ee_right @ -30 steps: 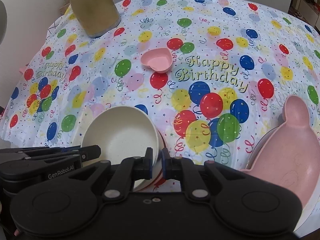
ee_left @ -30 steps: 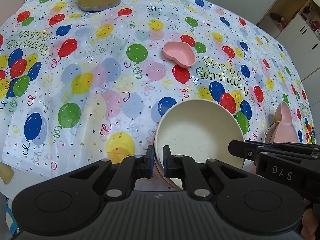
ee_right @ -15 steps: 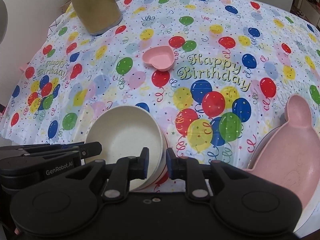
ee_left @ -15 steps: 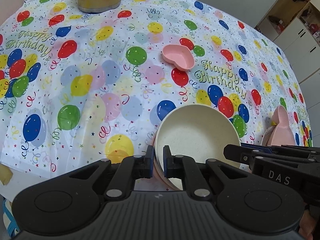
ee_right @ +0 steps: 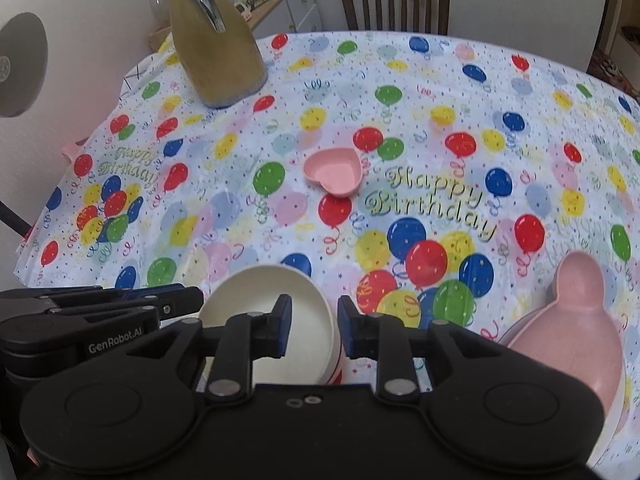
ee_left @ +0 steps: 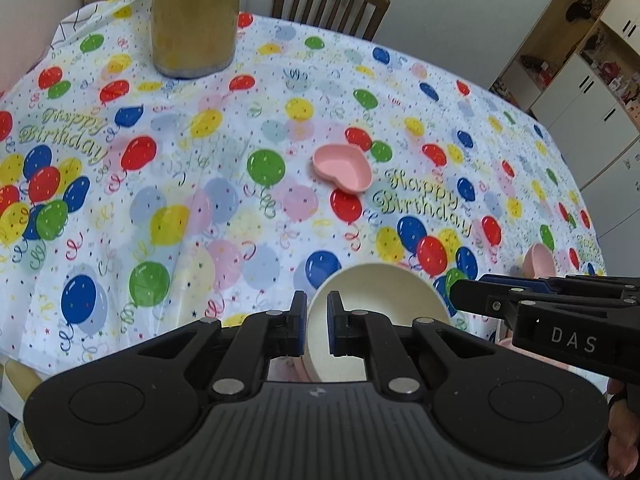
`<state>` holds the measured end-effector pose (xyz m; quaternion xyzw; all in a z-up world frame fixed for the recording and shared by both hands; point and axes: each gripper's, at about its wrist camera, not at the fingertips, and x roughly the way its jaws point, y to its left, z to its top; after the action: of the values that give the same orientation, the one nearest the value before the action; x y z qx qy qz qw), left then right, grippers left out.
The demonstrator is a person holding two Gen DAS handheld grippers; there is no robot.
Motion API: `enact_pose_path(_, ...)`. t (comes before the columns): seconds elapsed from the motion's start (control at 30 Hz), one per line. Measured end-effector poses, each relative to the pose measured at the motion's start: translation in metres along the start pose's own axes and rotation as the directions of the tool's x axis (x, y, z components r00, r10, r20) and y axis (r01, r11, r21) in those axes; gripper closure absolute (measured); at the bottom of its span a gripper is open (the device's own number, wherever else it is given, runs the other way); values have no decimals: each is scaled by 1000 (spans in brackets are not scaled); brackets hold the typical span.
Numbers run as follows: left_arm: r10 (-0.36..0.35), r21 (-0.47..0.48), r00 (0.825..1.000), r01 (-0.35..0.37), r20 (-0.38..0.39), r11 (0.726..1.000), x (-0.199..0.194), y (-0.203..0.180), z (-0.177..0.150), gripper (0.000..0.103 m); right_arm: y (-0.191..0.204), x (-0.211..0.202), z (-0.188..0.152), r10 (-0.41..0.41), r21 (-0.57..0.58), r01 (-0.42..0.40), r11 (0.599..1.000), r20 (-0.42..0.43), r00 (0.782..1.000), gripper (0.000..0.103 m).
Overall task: Organize plates and bowls
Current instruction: 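Open both grippers and move them toward the pink heart-shaped dish, then lower both open grippers around the rim of the pink heart-shaped dish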
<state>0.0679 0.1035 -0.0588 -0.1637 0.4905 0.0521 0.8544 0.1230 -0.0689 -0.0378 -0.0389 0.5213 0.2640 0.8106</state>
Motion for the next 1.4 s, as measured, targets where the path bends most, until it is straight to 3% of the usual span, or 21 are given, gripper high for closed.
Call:
enact_pose_path(0.17, -19, 19, 997, 17, 71, 1000, -9, -3, 16, 93, -3, -9, 14, 23, 3, -23, 1000, 50, 999, 72)
enact_pose_path(0.23, -20, 23, 996, 18, 91, 1000, -11, -4, 22, 88, -3, -11, 20, 24, -4, -24, 1000, 68, 997, 71)
enact_pose_path(0.33, -21, 30, 992, 17, 128, 999, -14, -5, 33, 71, -4, -13, 30, 25, -16, -24, 1000, 89, 996, 68)
enact_pose_path(0.4, -16, 33, 988, 11, 155, 999, -15, -5, 39, 52, -5, -13, 37, 15, -24, -13, 1000, 103, 995, 66)
enact_pose_path(0.47, -6, 29, 984, 1, 175, 1000, -15, -6, 45, 45, -6, -12, 43, 4, -31, -1, 1000, 114, 993, 63)
enact_pose_path(0.7, 16, 23, 979, -21, 201, 1000, -4, -5, 68, 42, -12, -4, 64, -8, -46, 15, 999, 142, 990, 48)
enact_pose_path(0.77, 16, 22, 979, -21, 202, 1000, 1, -4, 73, 41, -13, -1, 69, -9, -50, 17, 999, 150, 989, 37)
enact_pose_path(0.83, 22, 15, 979, -25, 204, 1000, 7, -3, 79, 37, -15, 3, 75, -9, -56, 18, 998, 158, 987, 33)
enact_pose_path(1.17, 49, -15, 982, -47, 182, 999, 45, 4, 108, 26, -26, 34, 105, 2, -84, 9, 996, 129, 992, 10)
enact_pose_path(1.4, 51, -23, 991, -49, 126, 999, 82, 8, 123, 26, -37, 63, 119, 7, -97, 1, 995, 87, 996, 9)
